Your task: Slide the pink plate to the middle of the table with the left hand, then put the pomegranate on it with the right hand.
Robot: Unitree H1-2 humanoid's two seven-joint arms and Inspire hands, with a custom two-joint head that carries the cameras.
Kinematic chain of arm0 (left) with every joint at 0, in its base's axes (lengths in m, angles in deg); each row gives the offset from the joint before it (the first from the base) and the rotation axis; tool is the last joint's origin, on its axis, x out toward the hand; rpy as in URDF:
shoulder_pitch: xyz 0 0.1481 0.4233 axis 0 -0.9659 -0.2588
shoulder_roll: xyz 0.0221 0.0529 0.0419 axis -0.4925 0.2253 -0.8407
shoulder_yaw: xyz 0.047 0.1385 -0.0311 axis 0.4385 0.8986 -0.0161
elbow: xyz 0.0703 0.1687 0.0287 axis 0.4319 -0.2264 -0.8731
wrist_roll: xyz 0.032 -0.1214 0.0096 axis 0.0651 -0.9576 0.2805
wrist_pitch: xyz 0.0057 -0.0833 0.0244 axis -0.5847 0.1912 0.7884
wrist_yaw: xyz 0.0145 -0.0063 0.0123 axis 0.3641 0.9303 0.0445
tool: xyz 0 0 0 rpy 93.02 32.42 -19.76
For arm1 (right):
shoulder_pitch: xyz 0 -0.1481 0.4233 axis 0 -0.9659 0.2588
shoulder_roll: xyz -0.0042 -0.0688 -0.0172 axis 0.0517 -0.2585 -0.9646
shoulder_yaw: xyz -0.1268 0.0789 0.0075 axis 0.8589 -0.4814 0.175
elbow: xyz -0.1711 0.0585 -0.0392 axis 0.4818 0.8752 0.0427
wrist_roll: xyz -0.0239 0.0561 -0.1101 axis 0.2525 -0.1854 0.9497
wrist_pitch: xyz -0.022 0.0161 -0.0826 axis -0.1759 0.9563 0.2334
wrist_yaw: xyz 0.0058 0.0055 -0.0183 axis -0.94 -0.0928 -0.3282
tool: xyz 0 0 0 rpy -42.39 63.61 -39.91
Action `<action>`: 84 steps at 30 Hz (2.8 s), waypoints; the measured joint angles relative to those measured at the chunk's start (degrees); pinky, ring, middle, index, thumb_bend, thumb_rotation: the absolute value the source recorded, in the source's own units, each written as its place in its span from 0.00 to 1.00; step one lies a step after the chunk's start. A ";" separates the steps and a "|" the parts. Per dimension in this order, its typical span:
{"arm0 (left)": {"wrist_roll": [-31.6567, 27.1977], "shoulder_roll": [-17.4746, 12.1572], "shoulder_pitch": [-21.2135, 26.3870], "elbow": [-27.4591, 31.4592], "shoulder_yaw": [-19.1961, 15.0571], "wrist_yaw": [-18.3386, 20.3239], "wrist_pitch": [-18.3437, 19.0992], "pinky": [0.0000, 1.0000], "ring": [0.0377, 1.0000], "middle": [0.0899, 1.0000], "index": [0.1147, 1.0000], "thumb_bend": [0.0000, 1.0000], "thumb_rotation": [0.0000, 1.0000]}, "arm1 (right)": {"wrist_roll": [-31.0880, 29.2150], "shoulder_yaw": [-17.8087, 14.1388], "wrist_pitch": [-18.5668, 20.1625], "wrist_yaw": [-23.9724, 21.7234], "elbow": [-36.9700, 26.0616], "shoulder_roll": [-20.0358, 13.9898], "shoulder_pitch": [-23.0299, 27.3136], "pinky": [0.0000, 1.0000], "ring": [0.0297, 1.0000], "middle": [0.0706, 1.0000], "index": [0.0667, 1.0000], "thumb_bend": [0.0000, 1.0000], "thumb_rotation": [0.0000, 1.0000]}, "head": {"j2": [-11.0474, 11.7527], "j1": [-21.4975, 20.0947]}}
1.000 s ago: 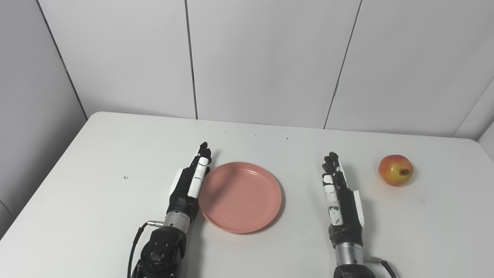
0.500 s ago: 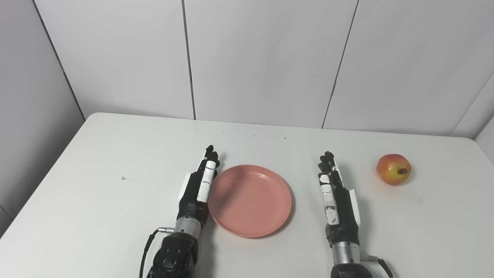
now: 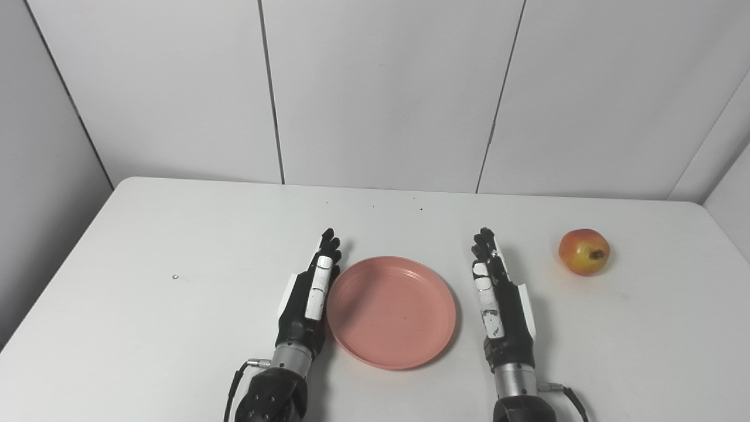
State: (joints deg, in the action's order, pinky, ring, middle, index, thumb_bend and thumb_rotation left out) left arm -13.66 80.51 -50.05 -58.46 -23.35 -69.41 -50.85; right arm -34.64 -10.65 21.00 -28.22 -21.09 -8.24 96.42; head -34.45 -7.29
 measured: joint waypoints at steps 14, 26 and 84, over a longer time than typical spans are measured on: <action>-2.53 0.32 -1.24 1.14 0.98 2.14 0.53 1.00 1.00 1.00 0.99 0.75 1.00 | 0.25 0.42 0.52 -0.01 -0.34 -0.01 -0.24 0.96 0.94 0.94 0.95 0.61 0.95 | -0.53 -0.79; 0.21 -0.60 -0.60 -1.93 1.14 2.13 -3.93 1.00 1.00 1.00 0.99 0.73 1.00 | 0.50 0.29 1.72 0.31 -1.42 -0.10 -0.73 0.97 0.95 0.93 0.95 0.63 0.95 | -1.05 -0.70; 4.86 -0.72 0.59 -5.47 0.89 -0.94 -10.95 1.00 0.99 1.00 1.00 0.67 1.00 | 25.57 -5.65 21.68 -0.42 -9.41 -22.31 10.25 0.70 0.82 0.91 0.90 0.86 0.36 | -2.55 -5.98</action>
State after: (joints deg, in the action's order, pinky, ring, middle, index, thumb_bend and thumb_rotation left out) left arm -8.79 79.79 -49.46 -63.92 -22.46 -70.35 -61.80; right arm -9.07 -16.30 42.67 -28.64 -30.50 -30.55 106.67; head -37.00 -13.27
